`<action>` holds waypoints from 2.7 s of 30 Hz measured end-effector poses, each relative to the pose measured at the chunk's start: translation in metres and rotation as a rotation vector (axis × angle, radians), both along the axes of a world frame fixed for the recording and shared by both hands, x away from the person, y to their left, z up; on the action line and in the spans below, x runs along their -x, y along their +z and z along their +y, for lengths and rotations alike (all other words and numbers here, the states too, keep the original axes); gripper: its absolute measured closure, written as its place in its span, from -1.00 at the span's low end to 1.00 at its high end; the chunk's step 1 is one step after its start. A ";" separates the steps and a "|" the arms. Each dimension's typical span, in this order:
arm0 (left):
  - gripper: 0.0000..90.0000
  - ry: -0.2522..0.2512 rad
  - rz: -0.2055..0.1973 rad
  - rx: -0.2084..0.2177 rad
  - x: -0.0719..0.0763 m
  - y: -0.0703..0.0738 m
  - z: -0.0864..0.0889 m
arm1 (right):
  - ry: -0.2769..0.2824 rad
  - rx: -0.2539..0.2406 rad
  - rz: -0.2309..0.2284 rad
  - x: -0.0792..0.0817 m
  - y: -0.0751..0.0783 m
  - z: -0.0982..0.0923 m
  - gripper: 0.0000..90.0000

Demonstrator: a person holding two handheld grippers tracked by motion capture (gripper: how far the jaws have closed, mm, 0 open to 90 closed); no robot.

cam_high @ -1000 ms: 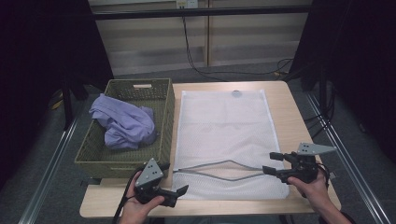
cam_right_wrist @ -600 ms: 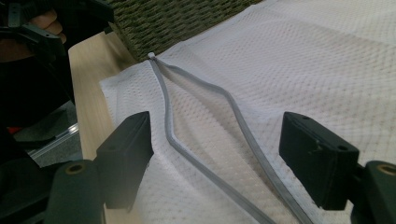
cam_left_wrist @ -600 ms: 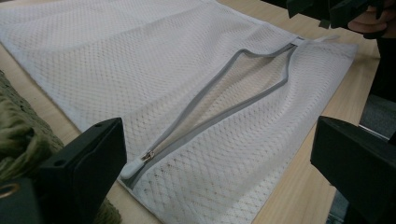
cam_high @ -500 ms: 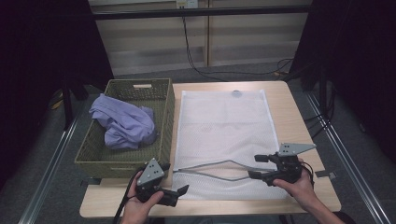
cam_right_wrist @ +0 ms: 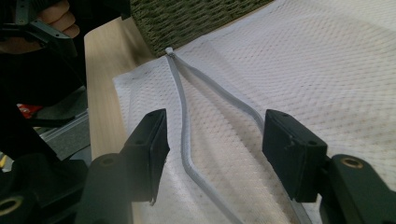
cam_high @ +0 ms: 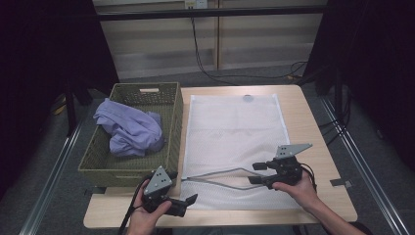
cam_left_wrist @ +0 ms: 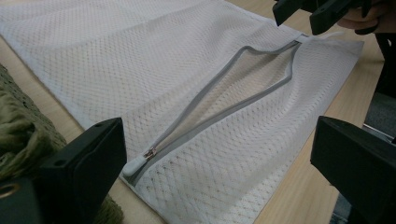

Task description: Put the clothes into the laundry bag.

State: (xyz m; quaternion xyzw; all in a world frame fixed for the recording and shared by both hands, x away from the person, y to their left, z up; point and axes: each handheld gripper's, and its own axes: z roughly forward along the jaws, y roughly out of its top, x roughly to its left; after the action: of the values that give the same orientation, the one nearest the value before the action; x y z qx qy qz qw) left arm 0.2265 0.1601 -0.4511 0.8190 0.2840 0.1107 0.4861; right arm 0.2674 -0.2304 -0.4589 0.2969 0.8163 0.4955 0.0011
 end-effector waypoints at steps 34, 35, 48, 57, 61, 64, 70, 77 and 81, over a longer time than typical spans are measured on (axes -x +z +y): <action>-0.92 -0.008 -0.007 0.023 0.003 0.003 0.001 | 0.041 0.134 0.049 -0.045 -0.036 0.034 0.27; -0.93 -0.005 -0.010 0.023 0.004 0.003 0.001 | 0.040 0.148 0.049 -0.044 -0.037 0.035 0.31; -0.93 -0.013 -0.015 0.036 0.006 0.003 -0.001 | 0.015 0.203 0.059 -0.048 -0.046 0.035 0.92; -0.93 -0.014 -0.016 0.042 0.007 0.003 -0.001 | 0.020 0.205 0.057 -0.049 -0.046 0.034 0.94; -0.93 -0.011 -0.016 0.042 0.007 0.003 0.000 | 0.014 0.204 0.055 -0.049 -0.043 0.030 0.94; -0.93 -0.011 -0.018 0.040 0.006 0.003 0.000 | 0.005 0.185 0.046 -0.049 -0.039 0.026 0.95; -0.93 -0.016 -0.017 0.035 0.007 0.003 -0.001 | -0.001 0.154 0.033 -0.048 -0.034 0.021 0.95; -0.93 -0.013 -0.015 0.037 0.007 0.003 -0.001 | -0.008 0.109 0.007 -0.046 -0.026 0.017 0.95; -0.93 -0.015 -0.016 0.037 0.007 0.003 -0.001 | -0.019 0.080 -0.006 -0.045 -0.021 0.015 0.95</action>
State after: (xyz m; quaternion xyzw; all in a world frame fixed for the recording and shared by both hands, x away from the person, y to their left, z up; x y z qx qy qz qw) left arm 0.2200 0.1593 -0.4476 0.8111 0.2758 0.1083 0.5042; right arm 0.3128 -0.2159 -0.4802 0.3029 0.8327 0.4632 0.0200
